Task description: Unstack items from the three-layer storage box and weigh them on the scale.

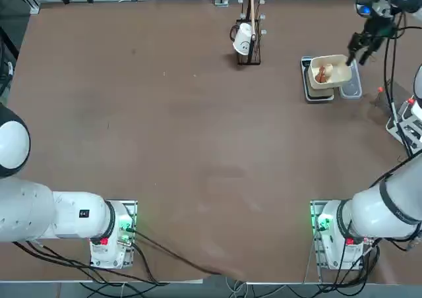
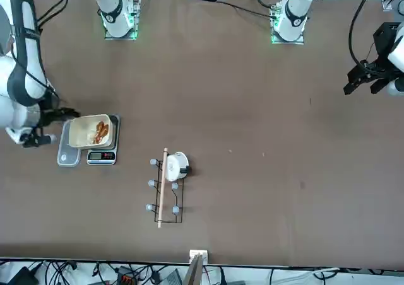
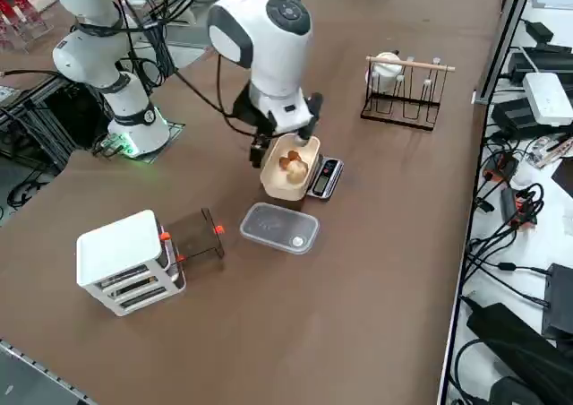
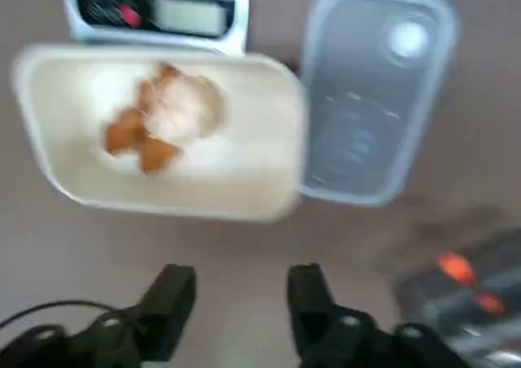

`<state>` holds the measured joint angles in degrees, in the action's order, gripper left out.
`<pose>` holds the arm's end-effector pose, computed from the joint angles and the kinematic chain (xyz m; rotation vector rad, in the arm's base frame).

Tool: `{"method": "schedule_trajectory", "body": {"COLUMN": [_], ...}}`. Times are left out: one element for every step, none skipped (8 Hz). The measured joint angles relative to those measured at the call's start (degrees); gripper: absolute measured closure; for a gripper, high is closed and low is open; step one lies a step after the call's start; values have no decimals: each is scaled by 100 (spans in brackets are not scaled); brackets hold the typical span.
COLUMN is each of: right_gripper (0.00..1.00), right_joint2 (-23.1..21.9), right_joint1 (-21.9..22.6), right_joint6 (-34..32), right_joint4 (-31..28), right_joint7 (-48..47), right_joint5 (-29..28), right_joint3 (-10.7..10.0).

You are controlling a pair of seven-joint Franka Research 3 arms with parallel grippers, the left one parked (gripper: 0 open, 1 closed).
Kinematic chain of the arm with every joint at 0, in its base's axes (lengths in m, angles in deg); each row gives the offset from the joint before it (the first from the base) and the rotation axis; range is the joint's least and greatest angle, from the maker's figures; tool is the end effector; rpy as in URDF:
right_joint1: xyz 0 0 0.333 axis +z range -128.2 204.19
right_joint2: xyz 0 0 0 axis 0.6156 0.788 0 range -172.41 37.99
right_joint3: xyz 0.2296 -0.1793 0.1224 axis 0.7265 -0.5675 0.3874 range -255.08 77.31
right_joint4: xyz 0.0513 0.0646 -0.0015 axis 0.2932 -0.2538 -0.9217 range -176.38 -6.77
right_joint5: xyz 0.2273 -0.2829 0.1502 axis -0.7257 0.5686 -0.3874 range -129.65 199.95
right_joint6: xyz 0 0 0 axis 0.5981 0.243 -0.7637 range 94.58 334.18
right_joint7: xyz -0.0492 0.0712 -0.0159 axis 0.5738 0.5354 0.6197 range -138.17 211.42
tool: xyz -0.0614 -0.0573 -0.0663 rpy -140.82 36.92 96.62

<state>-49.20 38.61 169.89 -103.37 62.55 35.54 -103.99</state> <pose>0.5744 -0.1398 0.3538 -3.0374 -0.3045 0.5570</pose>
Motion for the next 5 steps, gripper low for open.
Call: {"method": "schedule_trajectory", "body": {"right_gripper": [62, 81, 98, 98, 98], "right_joint2": [-37, -34, -20, 13, 75], "right_joint1": [-68, -173, -262, -291, -286], "right_joint6": [-33, -11, 144, 568, 1130], "right_joint4": [-10, -42, -173, -463, -820], "right_joint7": [708, 1391, 1914, 2248, 2421], "right_joint5": [663, 1068, 1161, 1176, 1181], "right_joint3": [-130, -176, -180, -181, -174]}}
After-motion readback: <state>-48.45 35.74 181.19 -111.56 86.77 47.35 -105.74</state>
